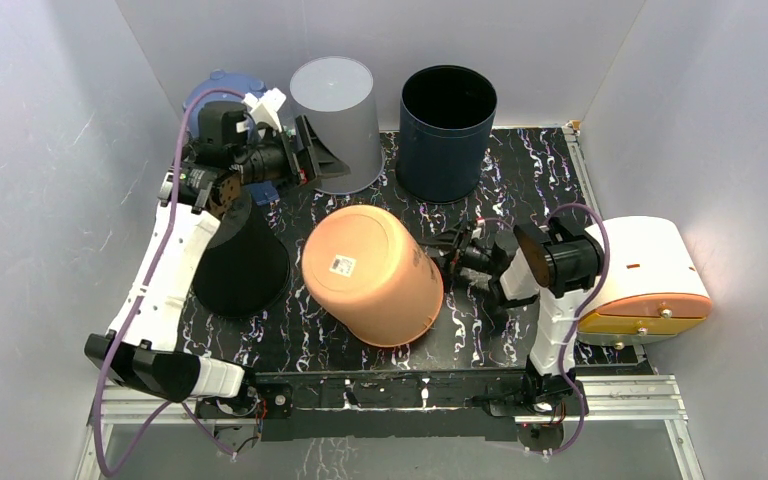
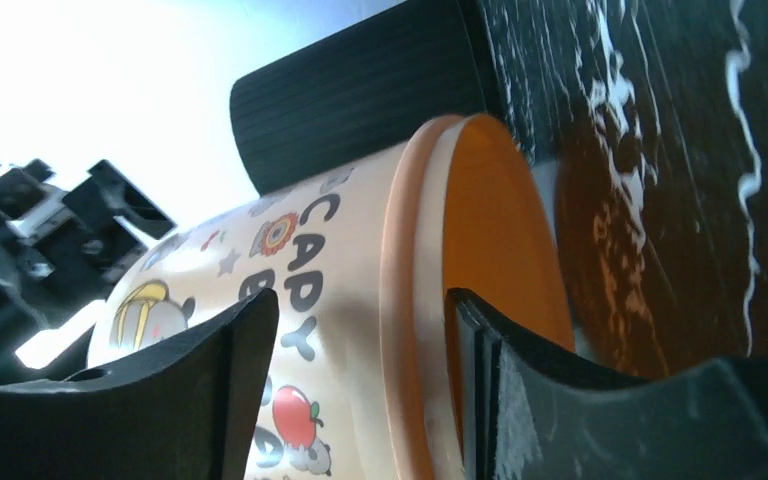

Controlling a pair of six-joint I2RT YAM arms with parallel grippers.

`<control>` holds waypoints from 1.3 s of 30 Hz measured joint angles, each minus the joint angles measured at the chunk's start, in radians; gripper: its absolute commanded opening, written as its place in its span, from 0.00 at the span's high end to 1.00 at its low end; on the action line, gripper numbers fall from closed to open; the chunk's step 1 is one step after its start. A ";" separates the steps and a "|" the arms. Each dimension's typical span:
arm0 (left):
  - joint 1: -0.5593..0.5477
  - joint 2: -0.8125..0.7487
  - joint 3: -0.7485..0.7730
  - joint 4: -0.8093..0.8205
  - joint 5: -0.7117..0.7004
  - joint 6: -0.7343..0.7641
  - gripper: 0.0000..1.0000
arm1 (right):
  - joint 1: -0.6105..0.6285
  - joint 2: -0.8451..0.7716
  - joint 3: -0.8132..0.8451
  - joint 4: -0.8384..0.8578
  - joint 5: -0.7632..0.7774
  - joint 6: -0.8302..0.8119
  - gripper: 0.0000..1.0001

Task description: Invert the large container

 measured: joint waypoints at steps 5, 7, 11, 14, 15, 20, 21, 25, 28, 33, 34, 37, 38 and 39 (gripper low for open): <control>0.000 0.010 0.157 -0.073 -0.013 0.042 0.01 | 0.003 -0.134 0.110 -0.381 0.042 -0.274 0.21; 0.000 0.007 0.184 -0.082 -0.014 0.051 0.02 | 0.007 -0.223 0.214 -0.682 0.104 -0.455 0.19; 0.000 0.007 0.190 -0.123 -0.023 0.075 0.02 | 0.009 -0.354 0.405 -1.123 0.274 -0.753 0.12; 0.000 0.010 0.190 -0.156 -0.031 0.092 0.02 | 0.009 -0.412 0.465 -1.326 0.384 -0.896 0.09; 0.000 0.010 0.190 -0.163 -0.031 0.095 0.02 | 0.009 -0.423 0.476 -1.389 0.419 -0.935 0.08; -0.005 0.010 0.189 -0.171 -0.023 0.101 0.02 | 0.009 -0.436 0.532 -1.680 0.591 -1.082 0.06; -0.013 0.010 0.189 -0.170 -0.024 0.103 0.02 | 0.009 -0.443 0.544 -1.731 0.624 -1.104 0.06; -0.110 0.016 0.191 -0.179 -0.060 0.117 0.02 | 0.009 -0.525 0.605 -1.905 0.749 -1.172 0.05; -0.235 0.053 0.217 -0.194 -0.095 0.130 0.02 | 0.009 -0.630 0.651 -1.986 0.831 -1.208 0.05; -0.407 0.125 0.227 -0.191 -0.132 0.154 0.01 | 0.008 -0.815 0.653 -2.107 0.928 -1.241 0.05; -0.433 0.137 0.227 -0.190 -0.139 0.159 0.02 | 0.008 -0.843 0.645 -2.132 0.941 -1.244 0.06; -0.503 0.176 0.238 -0.192 -0.163 0.177 0.02 | 0.008 -0.902 0.620 -2.215 0.967 -1.250 0.06; -0.526 0.193 0.249 -0.193 -0.169 0.183 0.02 | 0.008 -0.919 0.611 -2.243 0.972 -1.250 0.06; -0.544 0.210 0.260 -0.192 -0.174 0.189 0.02 | 0.008 -0.935 0.604 -2.271 0.974 -1.250 0.06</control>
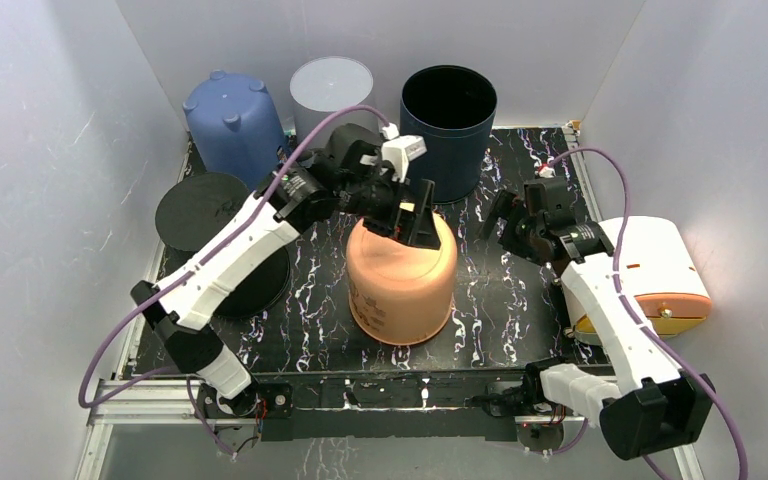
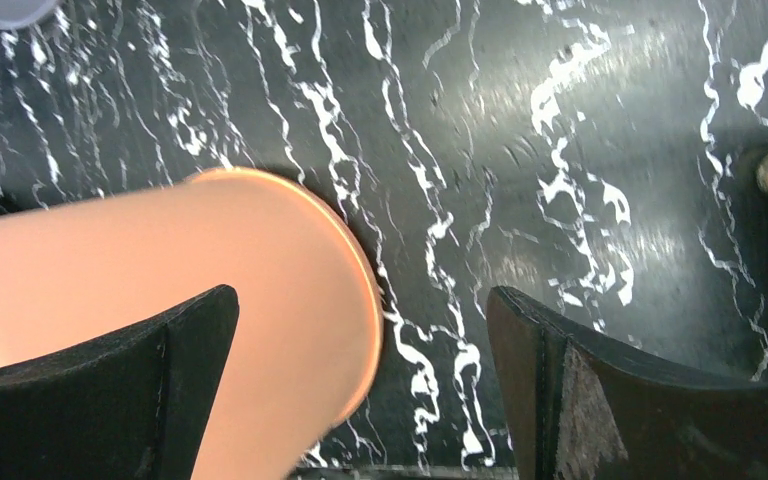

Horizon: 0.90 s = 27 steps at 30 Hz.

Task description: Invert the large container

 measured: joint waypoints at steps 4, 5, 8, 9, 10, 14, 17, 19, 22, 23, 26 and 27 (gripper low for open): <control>-0.038 0.033 0.013 0.001 -0.018 0.020 0.02 | 0.000 -0.051 -0.034 -0.062 -0.022 0.008 0.06; -0.038 0.033 0.013 0.000 -0.022 0.024 0.02 | 0.000 -0.064 -0.048 -0.069 -0.038 0.016 0.06; -0.037 0.033 0.025 -0.001 -0.033 0.035 0.02 | 0.008 -0.103 -0.110 -0.066 -0.101 0.052 0.05; -0.035 0.033 0.029 -0.001 -0.035 0.037 0.02 | 0.020 -0.113 -0.133 -0.063 -0.119 0.071 0.05; -0.034 0.032 0.030 -0.002 -0.036 0.038 0.02 | 0.034 -0.120 -0.150 -0.059 -0.132 0.087 0.05; -0.033 0.029 0.024 -0.009 -0.040 0.041 0.02 | 0.174 -0.125 -0.209 0.023 -0.156 0.203 0.03; -0.033 0.018 0.010 -0.011 -0.043 0.040 0.02 | 0.332 -0.064 -0.216 0.162 -0.163 0.296 0.02; -0.033 0.014 0.011 -0.013 -0.047 0.038 0.02 | 0.418 0.034 -0.195 0.266 -0.174 0.338 0.02; -0.033 0.013 0.030 -0.025 -0.066 0.034 0.02 | 0.465 0.221 -0.090 0.340 -0.178 0.342 0.02; -0.033 0.013 0.041 -0.032 -0.077 0.034 0.02 | 0.458 0.274 -0.044 0.342 -0.163 0.330 0.02; -0.033 0.005 0.062 -0.032 -0.112 0.028 0.02 | 0.378 0.351 0.080 0.339 -0.136 0.266 0.02; -0.033 0.000 0.061 -0.032 -0.125 0.026 0.02 | 0.330 0.354 0.113 0.340 -0.134 0.243 0.02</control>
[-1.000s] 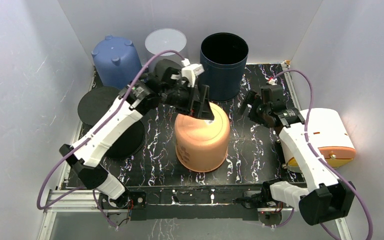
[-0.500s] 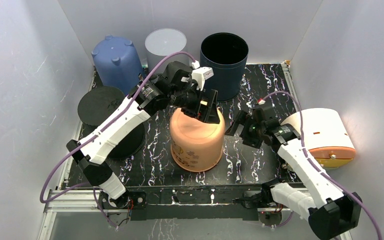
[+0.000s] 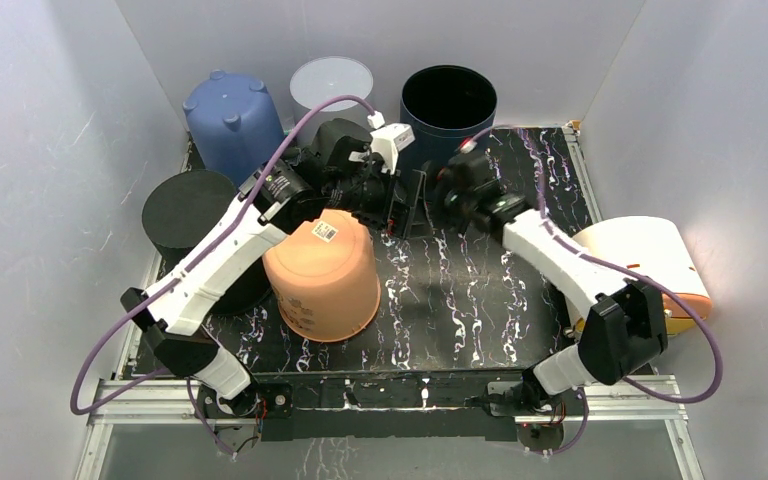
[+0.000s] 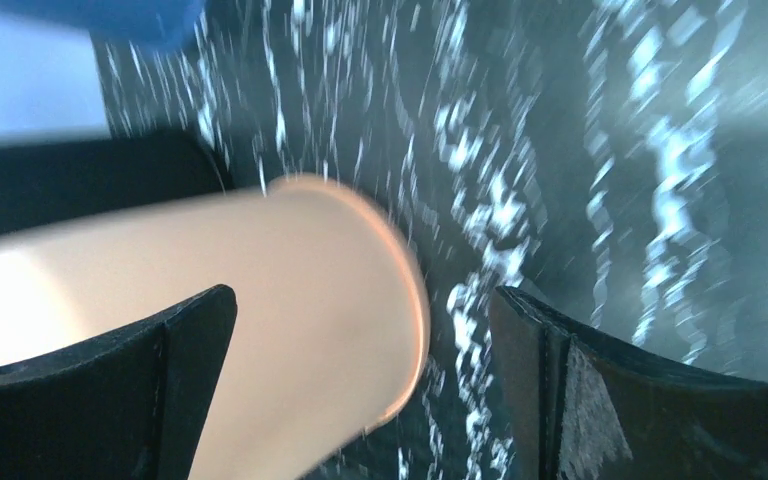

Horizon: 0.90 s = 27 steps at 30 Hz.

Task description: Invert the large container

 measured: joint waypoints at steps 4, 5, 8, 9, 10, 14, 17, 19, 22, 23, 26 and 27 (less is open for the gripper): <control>0.002 -0.045 -0.039 0.027 -0.047 -0.016 0.02 | -0.209 0.002 0.124 -0.015 0.027 -0.085 0.02; 0.002 -0.064 -0.067 0.050 -0.055 -0.022 0.02 | -0.253 0.007 0.162 -0.028 0.045 -0.103 0.02; 0.002 -0.133 -0.172 0.130 -0.069 -0.045 0.02 | -0.324 0.061 0.313 -0.068 0.085 -0.143 0.02; 0.002 -0.152 -0.206 0.156 -0.070 -0.053 0.02 | -0.335 0.097 0.384 -0.087 0.098 -0.148 0.02; 0.002 -0.169 -0.237 0.187 -0.068 -0.061 0.02 | -0.342 0.133 0.443 -0.096 0.106 -0.150 0.02; 0.002 -0.217 -0.337 0.291 -0.051 -0.087 0.02 | -0.359 0.296 0.669 -0.158 0.145 -0.139 0.02; 0.002 -0.231 -0.369 0.327 -0.045 -0.095 0.02 | -0.369 0.430 0.818 -0.222 0.187 -0.108 0.03; 0.002 -0.237 -0.378 0.339 -0.046 -0.097 0.02 | -0.374 0.503 0.898 -0.284 0.216 -0.083 0.05; 0.002 -0.243 -0.382 0.339 -0.050 -0.097 0.02 | -0.383 0.575 0.957 -0.368 0.274 -0.038 0.18; 0.002 -0.244 -0.383 0.339 -0.051 -0.097 0.02 | -0.386 0.581 0.954 -0.396 0.286 -0.025 0.22; 0.002 -0.248 -0.387 0.340 -0.053 -0.097 0.02 | -0.394 0.559 0.896 -0.401 0.311 0.011 0.30; 0.002 -0.248 -0.390 0.339 -0.054 -0.097 0.01 | -0.396 0.536 0.855 -0.373 0.308 0.024 0.35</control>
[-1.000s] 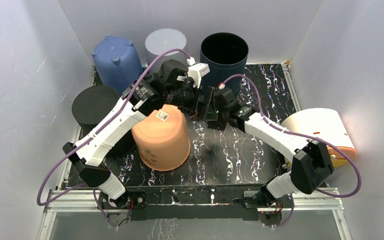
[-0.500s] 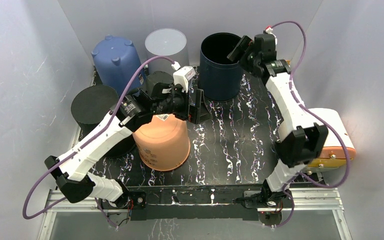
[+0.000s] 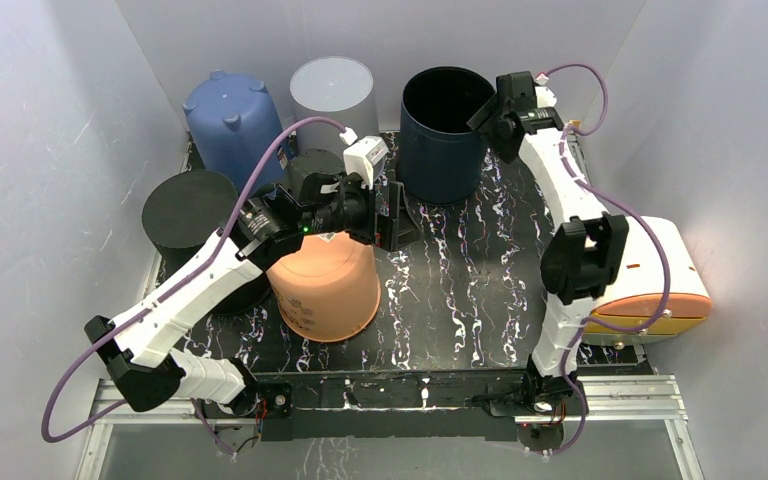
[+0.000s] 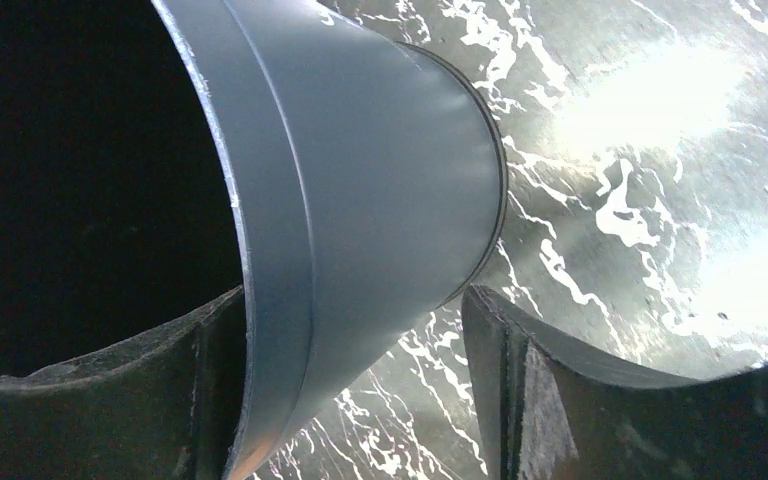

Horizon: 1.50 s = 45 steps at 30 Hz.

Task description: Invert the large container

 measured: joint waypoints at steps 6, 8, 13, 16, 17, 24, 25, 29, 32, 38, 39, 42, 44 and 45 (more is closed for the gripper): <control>0.000 0.000 -0.007 0.000 -0.003 0.000 0.01 | -0.002 -0.250 -0.327 0.129 0.022 0.016 0.51; 0.000 0.000 -0.009 0.002 -0.002 0.001 0.02 | -0.006 -0.354 -0.433 0.143 0.024 0.014 0.51; 0.000 0.003 -0.012 0.009 -0.002 0.010 0.02 | -0.013 -0.586 -0.705 0.258 0.005 0.032 0.80; 0.000 0.014 -0.012 0.014 -0.002 0.015 0.02 | -0.015 -0.703 -0.830 0.329 0.007 0.047 0.92; 0.000 0.021 -0.012 0.015 -0.002 0.017 0.02 | -0.023 -0.743 -0.867 0.336 0.016 0.045 0.93; 0.000 0.036 -0.052 0.069 0.031 -0.011 0.02 | -0.024 -0.792 -0.941 0.321 -0.019 -0.060 0.84; 0.000 0.037 -0.063 0.078 0.037 -0.018 0.02 | -0.021 -0.788 -0.940 0.324 -0.024 -0.068 0.87; 0.000 0.040 -0.076 0.084 0.045 -0.027 0.02 | -0.018 -0.785 -0.935 0.325 -0.031 -0.098 0.99; 0.000 0.040 -0.066 0.081 0.045 -0.021 0.02 | -0.018 -0.785 -0.951 0.340 -0.032 -0.095 1.00; 0.000 0.066 0.044 0.051 0.054 -0.006 0.02 | -0.026 -0.747 -1.059 0.402 -0.003 -0.068 1.00; 0.000 0.074 0.064 0.054 0.058 -0.006 0.02 | -0.026 -0.729 -1.068 0.416 -0.003 -0.056 0.96; 0.000 0.082 0.074 0.056 0.067 -0.005 0.01 | -0.026 -0.699 -1.074 0.454 -0.012 -0.033 0.88; 0.000 0.083 0.073 0.052 0.070 -0.005 0.02 | -0.026 -0.697 -1.074 0.465 -0.015 -0.035 0.75; 0.000 0.083 0.072 0.051 0.070 -0.005 0.02 | -0.026 -0.698 -1.074 0.466 -0.016 -0.037 0.68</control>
